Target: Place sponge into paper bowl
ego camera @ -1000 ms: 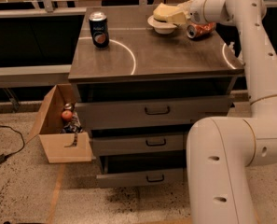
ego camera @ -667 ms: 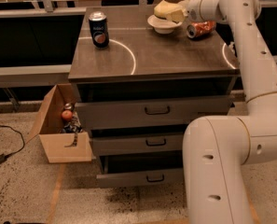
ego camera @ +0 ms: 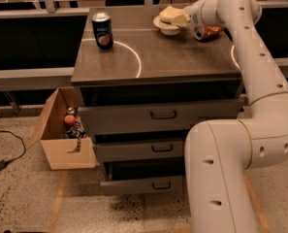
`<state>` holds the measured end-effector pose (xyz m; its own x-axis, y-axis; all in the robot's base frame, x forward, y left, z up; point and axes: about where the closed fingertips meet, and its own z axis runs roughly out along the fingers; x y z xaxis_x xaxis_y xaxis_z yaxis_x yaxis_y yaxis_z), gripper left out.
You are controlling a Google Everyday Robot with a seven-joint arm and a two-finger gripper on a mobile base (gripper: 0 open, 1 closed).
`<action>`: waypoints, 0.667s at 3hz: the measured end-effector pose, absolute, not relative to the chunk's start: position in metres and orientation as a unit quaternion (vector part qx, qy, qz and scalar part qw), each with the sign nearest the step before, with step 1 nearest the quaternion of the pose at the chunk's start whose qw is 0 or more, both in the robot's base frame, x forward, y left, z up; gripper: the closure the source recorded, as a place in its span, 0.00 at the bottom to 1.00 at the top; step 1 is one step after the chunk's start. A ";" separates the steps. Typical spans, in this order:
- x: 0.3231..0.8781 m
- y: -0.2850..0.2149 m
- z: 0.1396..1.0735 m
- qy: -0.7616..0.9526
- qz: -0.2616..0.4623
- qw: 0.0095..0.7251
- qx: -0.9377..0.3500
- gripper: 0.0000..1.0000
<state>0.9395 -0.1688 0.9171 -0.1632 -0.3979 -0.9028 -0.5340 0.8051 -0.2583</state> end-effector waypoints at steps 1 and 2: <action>0.945 -0.171 0.918 0.763 0.045 0.571 -0.299 0.52; 0.938 -0.175 0.940 0.754 0.026 0.577 -0.313 0.28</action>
Offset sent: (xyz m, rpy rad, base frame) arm 0.0865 -0.0552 0.0985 -0.1059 -0.0779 -0.0181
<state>0.9384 -0.1753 0.9400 -0.1390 -0.4425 -0.8859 -0.5024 0.8024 -0.3220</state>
